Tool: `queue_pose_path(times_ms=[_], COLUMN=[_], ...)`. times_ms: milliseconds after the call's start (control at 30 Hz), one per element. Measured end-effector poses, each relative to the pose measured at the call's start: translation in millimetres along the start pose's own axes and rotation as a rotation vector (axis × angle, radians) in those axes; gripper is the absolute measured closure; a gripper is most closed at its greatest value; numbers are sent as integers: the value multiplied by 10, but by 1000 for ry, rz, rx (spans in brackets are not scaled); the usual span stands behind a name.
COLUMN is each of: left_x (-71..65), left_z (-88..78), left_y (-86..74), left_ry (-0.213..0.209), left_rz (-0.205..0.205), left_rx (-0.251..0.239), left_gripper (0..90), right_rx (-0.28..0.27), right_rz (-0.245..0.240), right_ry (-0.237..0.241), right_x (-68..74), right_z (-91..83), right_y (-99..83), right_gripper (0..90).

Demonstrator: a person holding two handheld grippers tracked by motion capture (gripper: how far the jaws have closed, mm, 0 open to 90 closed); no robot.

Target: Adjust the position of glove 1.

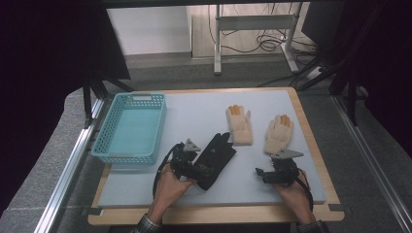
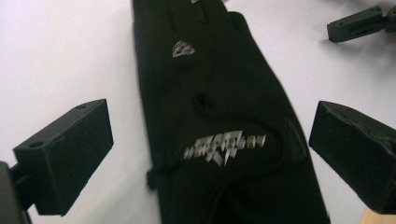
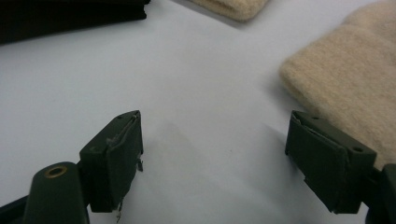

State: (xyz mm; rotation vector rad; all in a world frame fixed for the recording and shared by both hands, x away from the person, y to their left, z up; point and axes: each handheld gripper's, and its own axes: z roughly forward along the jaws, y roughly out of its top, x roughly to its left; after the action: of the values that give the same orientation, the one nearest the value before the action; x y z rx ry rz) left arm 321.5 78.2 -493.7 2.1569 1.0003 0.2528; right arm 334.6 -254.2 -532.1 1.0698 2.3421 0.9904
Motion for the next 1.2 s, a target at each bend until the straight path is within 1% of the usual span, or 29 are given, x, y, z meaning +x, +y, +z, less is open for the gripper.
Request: queue_pose_path(times_ms=[100, 133, 200, 233, 267, 300, 367, 400, 433, 467, 500, 533, 567, 633, 667, 700, 733, 800, 833, 867, 900, 933, 967, 1000, 1100, 1133, 1167, 1200], left_x=[-64, -110, -141, -141, -164, -164, -158, -120, -87, -87, -57, -31, -20, -13, -53, -53, -81, -102, -72, -26, -26, 1, 15, 16, -31, -31, -29, -19], left_z=[100, 171, 241, 241, 306, 306, 366, 427, 452, 452, 476, 498, 522, 578, 621, 621, 631, 637, 637, 641, 641, 625, 613, 611, 612, 596, 573, 527], left_y=[84, 132, 167, 167, 190, 190, 198, 195, 187, 187, 179, 173, 164, 147, 128, 128, 117, 100, 96, 96, 96, 98, 107, 114, 124, 128, 128, 123], left_ry=[9, 15, 21, 21, 46, 46, 79, 124, 116, 116, 106, 104, 100, 59, 76, 76, 91, 106, 101, 85, 85, 73, 68, 71, 110, 111, 114, 119], left_rz=[18, 29, 37, 37, 49, 49, 56, 60, 44, 44, 26, 28, 19, 10, 21, 21, 38, 49, 30, -3, -3, -23, -36, -38, -19, -15, -16, -4], left_rx=[17, 23, 28, 28, 41, 41, 58, 79, 84, 84, 90, 102, 115, 139, 155, 155, 152, 157, 157, 162, 162, 151, 153, 159, 174, 171, 169, 159], left_gripper=[0, 0, 0, 0, 0, 0, 0, 0, 0, 0, 0, 0, 0, 0, 0, 0, 0, 0, 0, 0, 5, 26, 26, 38, 72, 103, 157, 297], right_rx=[0, 0, 0, 0, 0, 0, 0, 0, 0, 0, 0, 0, 1, 0, 0, 0, 0, 0, 0, 0, 0, 0, 0, 0, 0, 0, 1, 1], right_rz=[0, 1, 1, 1, -1, -1, 0, 1, 0, 0, 0, 0, -1, 1, 0, 0, 1, 0, 0, 0, 0, 1, 1, 1, 1, 1, 2, 1], right_ry=[0, 0, 0, 0, 0, 0, 0, 0, 0, 0, 0, 0, 0, 0, 0, 0, 0, 0, 0, 0, 0, 0, 0, 1, 0, 1, 0, 0], right_x=[0, 0, 0, 0, -1, -1, 0, 0, 0, 0, 0, 0, -1, 1, 0, 0, 0, 0, 1, 1, 1, 1, 1, 1, 1, 1, 2, 2], right_z=[0, 0, -1, -1, 0, 0, 0, 0, 0, 0, 0, 0, 0, -1, 0, 0, 0, -1, -1, -1, -1, -1, -1, -1, 0, -1, -1, -1], right_y=[0, 0, 0, 0, 0, 0, 0, 0, 0, 0, 0, 0, -1, 0, 0, 0, 0, 0, -1, -1, -1, 0, 0, 0, 0, -1, -1, -1], right_gripper=[185, 185, 185, 185, 185, 185, 185, 185, 185, 185, 185, 185, 185, 185, 185, 185, 185, 185, 185, 185, 185, 185, 185, 185, 185, 185, 185, 185])
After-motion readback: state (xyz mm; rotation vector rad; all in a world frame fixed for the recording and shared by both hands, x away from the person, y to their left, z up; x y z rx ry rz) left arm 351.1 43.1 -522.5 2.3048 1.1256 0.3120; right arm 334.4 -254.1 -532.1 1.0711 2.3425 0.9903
